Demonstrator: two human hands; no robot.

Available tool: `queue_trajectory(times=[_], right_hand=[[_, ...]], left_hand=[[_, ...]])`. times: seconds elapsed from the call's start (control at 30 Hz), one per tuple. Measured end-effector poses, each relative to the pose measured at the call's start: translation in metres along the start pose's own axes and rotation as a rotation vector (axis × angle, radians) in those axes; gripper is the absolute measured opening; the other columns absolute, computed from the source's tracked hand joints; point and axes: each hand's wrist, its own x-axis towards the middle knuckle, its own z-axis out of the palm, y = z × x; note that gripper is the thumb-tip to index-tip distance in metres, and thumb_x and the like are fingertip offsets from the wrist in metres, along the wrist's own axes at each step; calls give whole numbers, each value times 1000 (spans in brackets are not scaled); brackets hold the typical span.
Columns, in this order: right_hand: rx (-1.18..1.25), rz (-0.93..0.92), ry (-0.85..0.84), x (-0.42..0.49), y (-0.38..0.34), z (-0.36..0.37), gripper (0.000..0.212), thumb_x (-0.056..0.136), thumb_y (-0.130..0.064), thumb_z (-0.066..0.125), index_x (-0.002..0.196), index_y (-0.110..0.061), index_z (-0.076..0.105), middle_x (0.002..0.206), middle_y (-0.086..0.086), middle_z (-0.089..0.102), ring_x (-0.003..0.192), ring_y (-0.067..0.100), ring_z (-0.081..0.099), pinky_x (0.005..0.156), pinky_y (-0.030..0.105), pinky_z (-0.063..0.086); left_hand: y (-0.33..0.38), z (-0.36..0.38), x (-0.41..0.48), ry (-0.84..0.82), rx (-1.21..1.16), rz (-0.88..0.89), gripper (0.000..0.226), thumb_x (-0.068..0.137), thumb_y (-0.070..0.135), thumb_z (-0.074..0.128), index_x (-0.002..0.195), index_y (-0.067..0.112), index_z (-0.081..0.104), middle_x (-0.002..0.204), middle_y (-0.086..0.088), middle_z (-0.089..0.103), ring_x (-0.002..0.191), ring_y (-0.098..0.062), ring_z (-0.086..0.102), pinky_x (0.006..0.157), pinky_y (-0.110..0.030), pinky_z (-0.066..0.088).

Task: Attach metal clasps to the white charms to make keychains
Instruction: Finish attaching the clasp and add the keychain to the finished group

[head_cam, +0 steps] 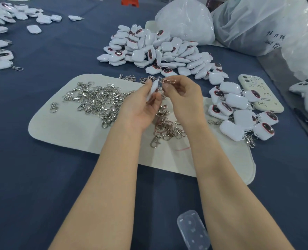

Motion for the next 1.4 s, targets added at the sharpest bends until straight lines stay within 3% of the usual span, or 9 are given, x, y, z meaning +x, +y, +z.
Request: queue_trajectory(times=[0.13,0.3,0.4,0.6,0.73,0.93,1.13,1.2,1.4], right_hand=[[25,-14,-34,-2,-1,1,21,87,-1,58,92,-20,64,85,-7,65,86,12,62,92,36,52],[121,87,-28,0,-3,0,22,92,-3,47,88,-15,65,83,2,67,82,17,64,89,49,52],[92,70,-61,-2,-2,1,10,91,-12,59,86,-19,64,81,-4,66,80,10,62,88,43,54],[82,42,44,-1,-2,5,21,91,-5,57,79,-22,56,78,-4,61,78,13,58,86,42,53],[28,-46,106,-2,-2,6,24,92,-7,55,79,-27,53,75,-13,58,71,6,55,78,30,51],[-46,-98,85,-1,-2,5,12,92,-7,56,86,-18,56,74,-15,58,63,-4,51,65,9,41],[-210,-201,115,0,-1,2,7,92,-4,52,91,-6,59,85,6,62,75,15,53,68,17,40],[-267,-224,110,0,0,1,8,92,-3,50,91,-4,59,86,7,61,76,17,51,69,20,37],[-329,-257,81,0,1,-1,9,91,-1,49,88,-2,58,84,4,56,76,16,47,67,19,32]], left_hand=[[1,0,0,-17,-24,-33,23,94,13,56,74,0,59,56,-6,59,40,-7,52,39,-12,45],[-1,0,-1,-13,0,-8,23,93,13,57,74,1,59,48,-4,59,38,-6,51,39,-12,45],[-2,1,-1,-27,27,6,23,95,14,55,76,2,60,50,-3,60,38,-5,51,40,-11,45],[-4,4,-2,-21,41,-22,20,93,15,59,76,3,59,52,-2,58,38,-3,52,38,-11,45],[-6,5,-2,-20,133,-8,15,90,15,62,78,6,60,62,-2,59,39,-1,53,37,-10,43],[-7,3,0,-4,172,36,14,88,11,64,76,5,62,63,-4,60,38,-3,53,39,-11,45],[-7,3,-1,-15,179,20,13,90,11,61,80,3,61,70,-6,58,40,-4,52,40,-11,45],[-8,4,-1,5,232,81,12,91,10,59,81,3,60,71,-7,57,41,-4,51,40,-12,44],[-3,6,1,67,582,477,5,92,12,60,92,8,61,77,-6,58,43,-3,51,49,-18,46]])
